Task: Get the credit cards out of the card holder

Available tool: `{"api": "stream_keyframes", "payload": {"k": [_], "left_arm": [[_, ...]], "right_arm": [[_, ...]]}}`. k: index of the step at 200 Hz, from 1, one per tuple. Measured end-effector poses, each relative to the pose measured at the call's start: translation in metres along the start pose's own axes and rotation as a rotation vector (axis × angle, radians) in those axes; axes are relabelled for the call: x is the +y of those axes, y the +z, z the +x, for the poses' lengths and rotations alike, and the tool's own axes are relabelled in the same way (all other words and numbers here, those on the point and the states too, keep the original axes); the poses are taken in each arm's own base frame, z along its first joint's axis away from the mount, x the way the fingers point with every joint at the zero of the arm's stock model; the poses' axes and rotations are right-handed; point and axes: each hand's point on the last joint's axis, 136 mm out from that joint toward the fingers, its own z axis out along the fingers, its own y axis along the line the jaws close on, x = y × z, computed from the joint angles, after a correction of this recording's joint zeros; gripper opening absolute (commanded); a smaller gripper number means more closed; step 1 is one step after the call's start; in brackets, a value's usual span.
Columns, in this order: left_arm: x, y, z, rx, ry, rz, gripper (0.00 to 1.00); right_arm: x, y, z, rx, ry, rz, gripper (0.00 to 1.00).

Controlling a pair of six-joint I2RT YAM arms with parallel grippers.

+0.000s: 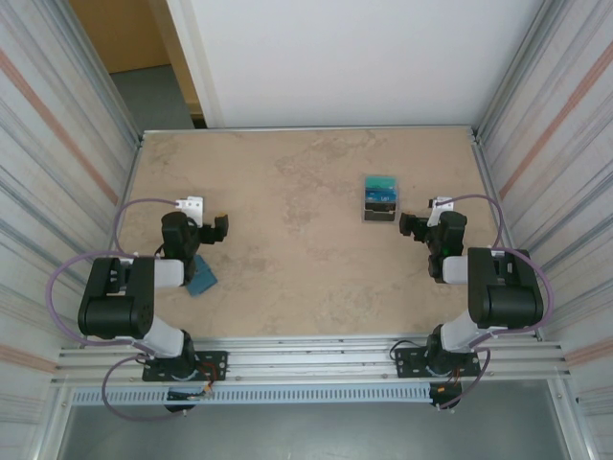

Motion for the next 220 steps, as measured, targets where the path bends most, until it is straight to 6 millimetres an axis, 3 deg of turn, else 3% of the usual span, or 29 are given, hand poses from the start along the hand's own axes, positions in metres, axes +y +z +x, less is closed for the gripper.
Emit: {"api": "stream_keyframes", "payload": {"k": [69, 129, 171, 193, 220], "left_arm": [[0.0, -0.007, -0.003, 0.015, -0.001, 0.0, 0.99], [0.009, -0.038, -0.044, -0.063, -0.011, -0.06, 0.99], [0.028, -0.065, -0.062, -0.09, -0.098, -0.169, 0.99], [0.038, -0.077, -0.061, -0.074, -0.176, -0.228, 0.99], [0.045, -0.093, -0.058, -0.069, -0.274, -0.272, 0.99]], "right_arm": [[-0.001, 0.002, -0.001, 0.022, 0.009, 0.007, 0.99], [-0.015, -0.002, -0.024, 0.042, 0.083, 0.04, 0.99], [-0.036, -0.013, -0.062, 0.064, 0.241, 0.061, 0.99], [-0.026, -0.015, -0.077, 0.098, 0.29, 0.003, 0.99], [-0.007, -0.017, -0.076, 0.165, 0.346, -0.08, 1.0]]}}
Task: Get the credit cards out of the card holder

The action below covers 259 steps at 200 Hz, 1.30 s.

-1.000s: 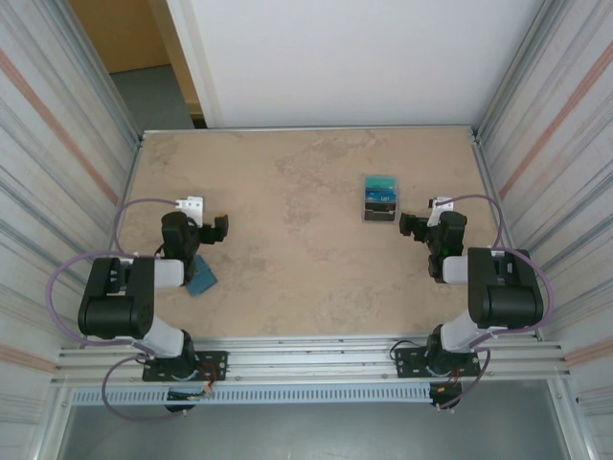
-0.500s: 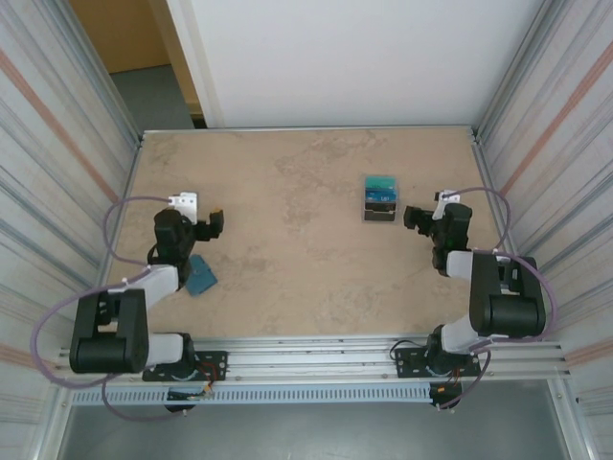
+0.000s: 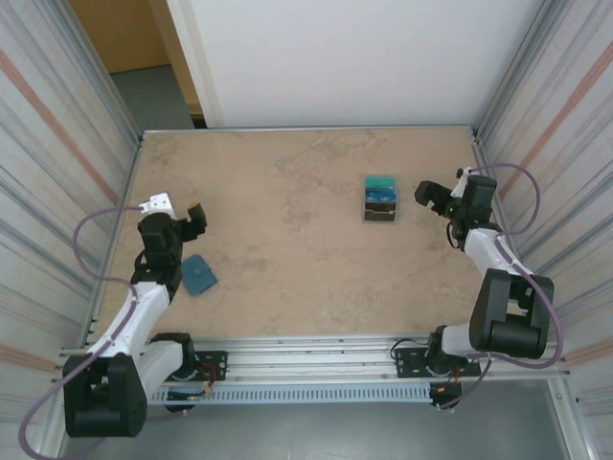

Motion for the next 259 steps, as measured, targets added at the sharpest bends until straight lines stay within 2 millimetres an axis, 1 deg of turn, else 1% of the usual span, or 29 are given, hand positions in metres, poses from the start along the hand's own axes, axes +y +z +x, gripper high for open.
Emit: {"api": "stream_keyframes", "payload": {"k": [24, 63, 107, 125, 142, 169, 204, 228, 259], "left_arm": [[0.007, -0.01, 0.003, 0.018, -0.08, -0.021, 0.99], [0.013, -0.013, 0.019, 0.082, -0.163, -0.049, 0.99], [0.017, -0.013, 0.039, 0.157, -0.181, -0.074, 0.99], [0.019, -0.012, 0.048, 0.19, -0.179, -0.084, 0.99], [0.02, -0.012, 0.054, 0.217, -0.173, -0.093, 0.99], [0.02, -0.01, 0.057, 0.248, -0.167, -0.104, 0.99], [0.019, -0.008, 0.055, 0.264, -0.164, -0.105, 0.99], [0.018, -0.008, 0.054, 0.265, -0.164, -0.102, 0.99], [0.018, -0.008, 0.054, 0.266, -0.164, -0.102, 0.99]], "right_arm": [[0.013, 0.005, 0.01, 0.077, 0.038, -0.048, 0.96], [0.033, 0.03, 0.024, 0.187, 0.052, -0.088, 0.94], [0.043, 0.062, 0.047, 0.283, 0.069, -0.101, 0.93], [0.048, 0.071, 0.057, 0.313, 0.07, -0.107, 0.93], [0.057, 0.078, 0.066, 0.341, 0.075, -0.125, 0.93], [0.071, 0.088, 0.078, 0.378, 0.063, -0.151, 0.93], [0.087, 0.1, 0.089, 0.408, 0.037, -0.173, 0.93], [0.105, 0.106, 0.097, 0.427, 0.018, -0.197, 0.93], [0.128, 0.116, 0.1, 0.435, -0.007, -0.229, 0.95]]}}
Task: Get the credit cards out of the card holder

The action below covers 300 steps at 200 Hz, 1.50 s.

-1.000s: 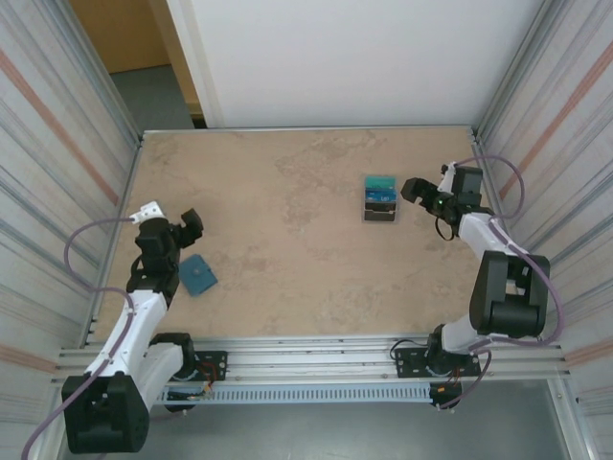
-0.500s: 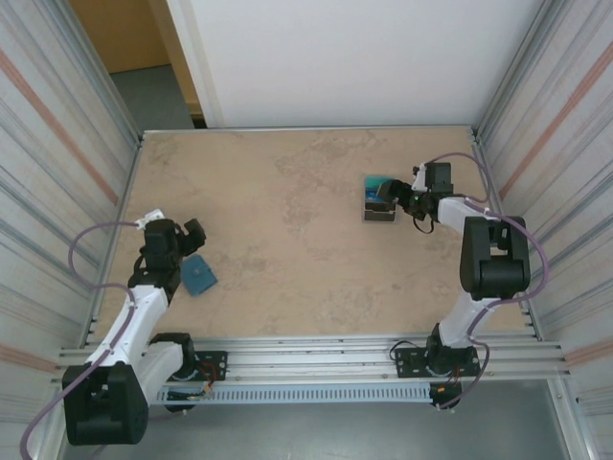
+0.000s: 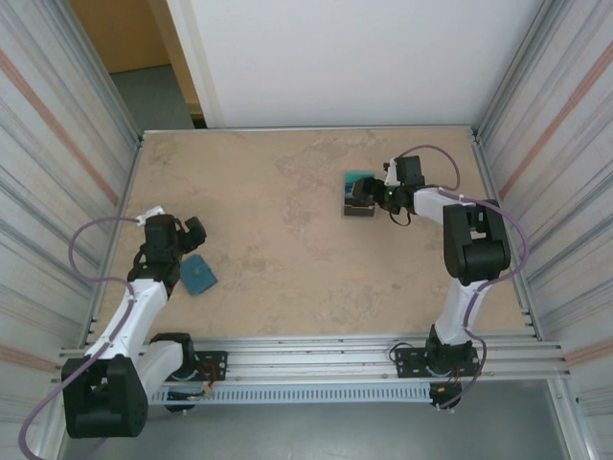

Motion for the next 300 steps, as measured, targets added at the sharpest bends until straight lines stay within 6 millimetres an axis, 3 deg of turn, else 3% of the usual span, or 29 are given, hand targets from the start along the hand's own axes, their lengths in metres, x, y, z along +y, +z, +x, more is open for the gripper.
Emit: {"api": "stream_keyframes", "payload": {"k": [68, 127, 164, 256, 300], "left_arm": [[0.003, 0.0, 0.006, 0.024, -0.006, -0.011, 0.99], [0.006, -0.001, 0.013, 0.057, -0.028, -0.026, 0.99], [0.005, -0.002, 0.016, 0.078, -0.051, -0.021, 0.99], [0.023, -0.013, 0.059, 0.259, -0.101, -0.094, 0.99], [0.027, -0.011, 0.086, 0.383, -0.1, -0.111, 0.99]], "right_arm": [[0.027, 0.026, -0.015, 0.004, -0.044, -0.034, 0.96], [0.069, 0.041, 0.018, 0.055, -0.092, -0.054, 0.96], [0.086, 0.046, 0.032, 0.074, -0.105, -0.057, 0.96], [0.08, 0.055, 0.027, 0.083, -0.097, -0.021, 1.0], [0.071, 0.035, 0.017, 0.05, -0.094, 0.041, 0.99]]}}
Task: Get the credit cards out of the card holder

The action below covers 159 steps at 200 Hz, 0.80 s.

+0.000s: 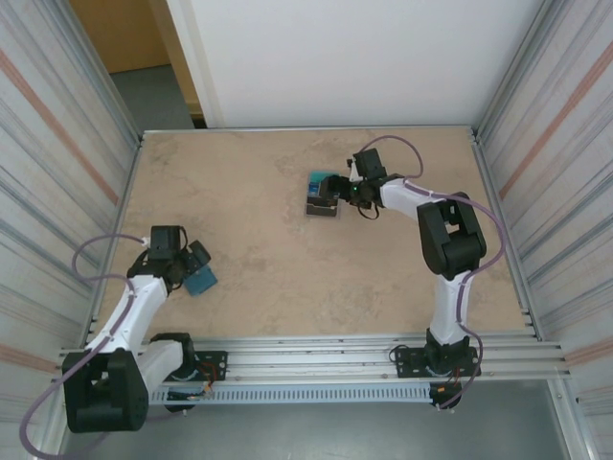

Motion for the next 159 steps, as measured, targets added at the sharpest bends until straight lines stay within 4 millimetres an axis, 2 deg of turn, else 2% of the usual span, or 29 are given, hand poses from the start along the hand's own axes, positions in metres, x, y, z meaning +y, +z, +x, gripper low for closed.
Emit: {"api": "stream_keyframes", "payload": {"k": [39, 85, 122, 134, 159], "left_arm": [[-0.007, 0.013, 0.021, 0.1, 0.05, 0.002, 0.99], [-0.012, 0.023, 0.042, 0.175, 0.115, -0.02, 0.99], [-0.012, 0.027, 0.043, 0.18, 0.141, -0.079, 0.98], [-0.011, 0.03, 0.04, 0.178, 0.14, -0.099, 0.88], [-0.011, 0.034, 0.039, 0.19, 0.148, -0.133, 0.81]], "right_arm": [[-0.008, -0.03, -0.005, -0.048, 0.002, 0.05, 0.99], [-0.013, -0.059, 0.001, -0.077, -0.008, 0.091, 0.99], [-0.008, -0.085, -0.004, -0.125, -0.015, 0.099, 0.99], [-0.007, -0.093, -0.006, -0.144, -0.018, 0.101, 0.99], [-0.003, -0.111, -0.01, -0.178, -0.022, 0.106, 0.99]]}}
